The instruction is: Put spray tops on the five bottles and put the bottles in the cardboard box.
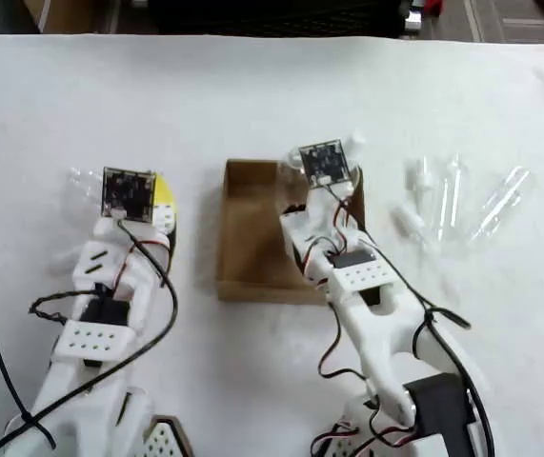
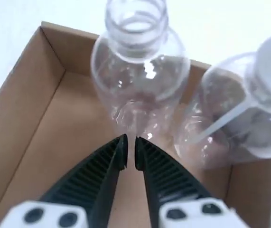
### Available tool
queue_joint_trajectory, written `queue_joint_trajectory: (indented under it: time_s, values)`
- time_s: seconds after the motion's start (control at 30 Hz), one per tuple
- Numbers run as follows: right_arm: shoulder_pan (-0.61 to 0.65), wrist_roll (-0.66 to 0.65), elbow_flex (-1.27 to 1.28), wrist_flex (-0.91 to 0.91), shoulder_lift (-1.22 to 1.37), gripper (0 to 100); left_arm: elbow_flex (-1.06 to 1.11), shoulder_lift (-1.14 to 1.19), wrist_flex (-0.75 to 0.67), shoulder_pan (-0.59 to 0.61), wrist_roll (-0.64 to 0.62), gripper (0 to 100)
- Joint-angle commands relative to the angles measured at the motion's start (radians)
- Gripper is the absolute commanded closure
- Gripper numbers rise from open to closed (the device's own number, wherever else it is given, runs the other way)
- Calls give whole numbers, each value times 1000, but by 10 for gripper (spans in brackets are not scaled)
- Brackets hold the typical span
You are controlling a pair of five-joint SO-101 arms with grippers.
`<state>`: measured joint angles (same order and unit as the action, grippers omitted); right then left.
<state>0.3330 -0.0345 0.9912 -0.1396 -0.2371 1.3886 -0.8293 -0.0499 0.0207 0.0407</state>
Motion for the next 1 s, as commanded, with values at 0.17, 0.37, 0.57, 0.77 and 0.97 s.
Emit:
queue_joint_trajectory:
  time_s: [0.17,0.37,0.57,0.77,0.97]
  values:
    - [7,-20,-28,18,-2,982,-8,-16,-18,-10,11,976]
    - [1,-20,-46,13,22,982,-8,-16,-18,-10,11,976]
    - [4,-21,-43,-108,-58,982,-8,-16,-20,-10,15,976]
    - [10,-21,-41,-358,-285,982,-8,-16,-21,-10,17,976]
    - [-186,-23,-58,-581,-631,982,-8,-16,-25,-8,18,976]
